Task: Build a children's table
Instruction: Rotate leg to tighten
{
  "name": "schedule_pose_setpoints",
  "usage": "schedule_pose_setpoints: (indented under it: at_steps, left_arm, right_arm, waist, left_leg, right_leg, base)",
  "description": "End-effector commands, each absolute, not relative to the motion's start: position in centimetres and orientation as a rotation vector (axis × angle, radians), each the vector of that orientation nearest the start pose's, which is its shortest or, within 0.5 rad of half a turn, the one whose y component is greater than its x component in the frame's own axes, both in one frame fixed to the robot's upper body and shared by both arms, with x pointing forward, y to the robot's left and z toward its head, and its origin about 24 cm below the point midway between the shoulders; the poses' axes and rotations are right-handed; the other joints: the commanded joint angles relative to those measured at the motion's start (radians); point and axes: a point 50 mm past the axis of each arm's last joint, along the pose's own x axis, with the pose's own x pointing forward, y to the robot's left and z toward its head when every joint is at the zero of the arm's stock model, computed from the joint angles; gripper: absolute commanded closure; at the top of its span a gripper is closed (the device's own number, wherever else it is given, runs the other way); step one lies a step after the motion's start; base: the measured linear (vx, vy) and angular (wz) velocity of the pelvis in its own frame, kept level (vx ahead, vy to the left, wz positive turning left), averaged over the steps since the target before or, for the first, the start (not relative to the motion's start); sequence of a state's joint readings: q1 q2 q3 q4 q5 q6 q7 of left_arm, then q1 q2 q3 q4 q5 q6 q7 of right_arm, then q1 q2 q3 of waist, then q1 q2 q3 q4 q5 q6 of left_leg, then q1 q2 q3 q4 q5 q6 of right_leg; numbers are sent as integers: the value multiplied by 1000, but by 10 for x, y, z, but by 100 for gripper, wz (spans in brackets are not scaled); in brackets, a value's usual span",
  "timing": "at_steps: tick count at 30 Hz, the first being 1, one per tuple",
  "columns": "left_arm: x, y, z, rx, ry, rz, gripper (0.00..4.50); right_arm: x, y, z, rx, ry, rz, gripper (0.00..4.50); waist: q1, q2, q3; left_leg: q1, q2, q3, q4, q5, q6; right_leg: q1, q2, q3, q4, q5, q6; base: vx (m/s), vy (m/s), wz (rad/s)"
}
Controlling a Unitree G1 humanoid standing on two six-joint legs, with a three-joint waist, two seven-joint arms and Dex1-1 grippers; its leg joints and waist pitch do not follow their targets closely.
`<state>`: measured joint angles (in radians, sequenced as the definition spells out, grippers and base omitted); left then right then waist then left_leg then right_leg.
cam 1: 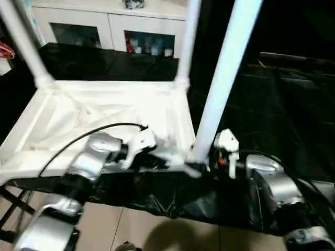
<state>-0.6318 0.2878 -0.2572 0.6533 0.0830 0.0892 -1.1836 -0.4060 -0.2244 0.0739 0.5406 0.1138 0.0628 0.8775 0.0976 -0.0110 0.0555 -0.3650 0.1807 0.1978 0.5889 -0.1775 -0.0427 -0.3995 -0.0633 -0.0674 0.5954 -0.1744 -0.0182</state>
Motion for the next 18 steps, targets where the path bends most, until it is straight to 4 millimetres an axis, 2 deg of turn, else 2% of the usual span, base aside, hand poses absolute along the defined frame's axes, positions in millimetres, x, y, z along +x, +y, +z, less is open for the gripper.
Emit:
schedule_pose_setpoints:
  at_steps: [1,2,3,4,7,8,12,14,18]
  left_arm:
    - [331,82,62,381,336,-1298,450]
    - [334,77,62,386,333,-1259,450]
    - [334,77,62,386,333,-1259,450]
    - [339,69,62,388,330,-1200,450]
    - [345,56,62,378,333,-1107,450]
    - [347,49,62,360,333,-1065,450]
    - [347,40,61,376,325,-1056,450]
    - [346,39,61,385,320,-1072,450]
    - [342,42,60,397,310,-1148,450]
  right_arm:
    - [307,-109,16,-20,303,901,181]
    - [311,-107,14,-7,314,837,181]
    - [311,-107,14,-7,314,837,181]
    - [317,-102,13,0,322,747,181]
    - [326,-93,8,-4,358,600,181]
    - [329,-86,9,30,360,539,181]
    - [330,-74,10,34,333,549,181]
    - [329,-71,11,57,325,573,126]
    - [329,-72,13,68,317,625,76]
  waist:
    - [-3,-4,-57]
    - [-9,-5,-54]
    - [-10,-5,-56]
    - [-11,-1,-57]
    - [-14,-1,-60]
    - [-11,0,-60]
    - [-7,-1,-65]
    - [-5,0,-66]
    - [-8,0,-63]
  left_leg:
    - [22,57,-37,-79,-302,-6]
    - [22,56,-35,-79,-300,-5]
    - [25,56,-36,-78,-304,-6]
    - [21,56,-36,-78,-292,-5]
    - [24,55,-36,-78,-287,-17]
    - [22,57,-34,-78,-273,-9]
    - [18,54,-30,-75,-239,11]
    - [17,54,-29,-74,-226,29]
    - [13,55,-32,-78,-249,33]
  right_leg:
    - [35,-104,52,-93,-452,-159]
    - [29,-101,53,-96,-454,-157]
    - [30,-102,52,-97,-460,-158]
    - [32,-101,53,-96,-444,-157]
    - [31,-98,52,-91,-411,-169]
    - [33,-98,54,-88,-360,-180]
    - [39,-98,55,-79,-274,-194]
    - [42,-98,54,-78,-246,-201]
    - [44,-100,52,-82,-299,-191]
  base:
    - [0,0,0]
    - [0,0,0]
    - [0,0,0]
    - [0,0,0]
    - [0,0,0]
    - [0,0,0]
    - [0,0,0]
    - [0,0,0]
    - [0,0,0]
